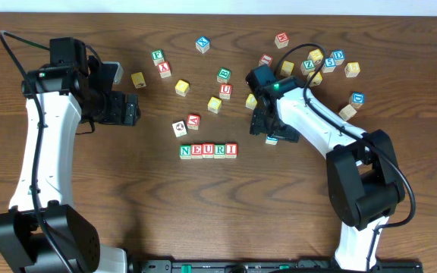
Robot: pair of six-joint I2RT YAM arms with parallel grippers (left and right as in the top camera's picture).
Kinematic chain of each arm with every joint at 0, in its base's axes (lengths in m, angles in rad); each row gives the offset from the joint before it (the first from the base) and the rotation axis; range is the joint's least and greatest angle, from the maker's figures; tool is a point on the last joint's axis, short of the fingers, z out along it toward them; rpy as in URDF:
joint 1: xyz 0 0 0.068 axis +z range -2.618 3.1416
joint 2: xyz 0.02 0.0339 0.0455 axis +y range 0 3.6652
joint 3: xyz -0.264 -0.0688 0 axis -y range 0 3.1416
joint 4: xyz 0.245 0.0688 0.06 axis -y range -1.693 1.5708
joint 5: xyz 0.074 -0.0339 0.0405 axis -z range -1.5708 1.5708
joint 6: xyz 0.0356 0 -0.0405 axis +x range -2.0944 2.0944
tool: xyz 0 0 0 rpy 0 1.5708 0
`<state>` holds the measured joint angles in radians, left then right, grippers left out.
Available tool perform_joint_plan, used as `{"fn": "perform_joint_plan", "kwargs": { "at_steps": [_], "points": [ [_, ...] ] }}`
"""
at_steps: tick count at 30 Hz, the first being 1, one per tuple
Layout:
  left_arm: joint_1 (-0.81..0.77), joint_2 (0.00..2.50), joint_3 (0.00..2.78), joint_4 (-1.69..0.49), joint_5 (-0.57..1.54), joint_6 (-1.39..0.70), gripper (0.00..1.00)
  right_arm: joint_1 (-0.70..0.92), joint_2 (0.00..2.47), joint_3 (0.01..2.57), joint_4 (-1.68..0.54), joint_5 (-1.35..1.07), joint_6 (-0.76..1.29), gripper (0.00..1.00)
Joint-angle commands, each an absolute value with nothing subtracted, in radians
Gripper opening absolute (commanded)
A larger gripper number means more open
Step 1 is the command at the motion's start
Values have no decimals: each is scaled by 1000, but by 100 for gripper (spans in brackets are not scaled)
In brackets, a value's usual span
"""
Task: Spell out NEURIPS
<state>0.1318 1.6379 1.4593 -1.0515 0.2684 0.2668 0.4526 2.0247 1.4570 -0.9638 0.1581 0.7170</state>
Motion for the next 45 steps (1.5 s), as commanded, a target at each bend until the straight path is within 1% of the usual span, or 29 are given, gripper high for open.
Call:
{"fn": "perform_joint_plan", "kwargs": {
  "at_steps": [1, 8, 13, 15, 21, 23, 28, 38, 45],
  "points": [
    [131, 1623, 1479, -1058, 279, 279, 95, 446, 2031, 1439, -954, 180, 739, 73],
    [131, 1623, 1479, -1057, 279, 280, 95, 447, 2031, 1394, -916, 173, 748, 69],
    [131, 1623, 1479, -1058, 279, 279, 95, 447, 2031, 1393, -907, 173, 748, 61],
    [131, 1623, 1479, -1058, 279, 280, 95, 447, 2031, 1393, -906, 173, 748, 57],
    [131, 1623, 1479, -1058, 279, 279, 95, 447, 2031, 1393, -900, 173, 748, 40],
    [131, 1623, 1479, -1058, 279, 279, 95, 447, 2031, 1393, -900, 173, 748, 37],
    [131, 1623, 1479, -1057, 279, 279, 95, 448, 2031, 1393, -901, 173, 748, 35],
    [131, 1623, 1479, -1058, 279, 279, 95, 491, 2031, 1393, -897, 173, 756, 28],
    [131, 1623, 1479, -1058, 279, 280, 95, 497, 2031, 1393, -890, 173, 755, 27]
  ]
}}
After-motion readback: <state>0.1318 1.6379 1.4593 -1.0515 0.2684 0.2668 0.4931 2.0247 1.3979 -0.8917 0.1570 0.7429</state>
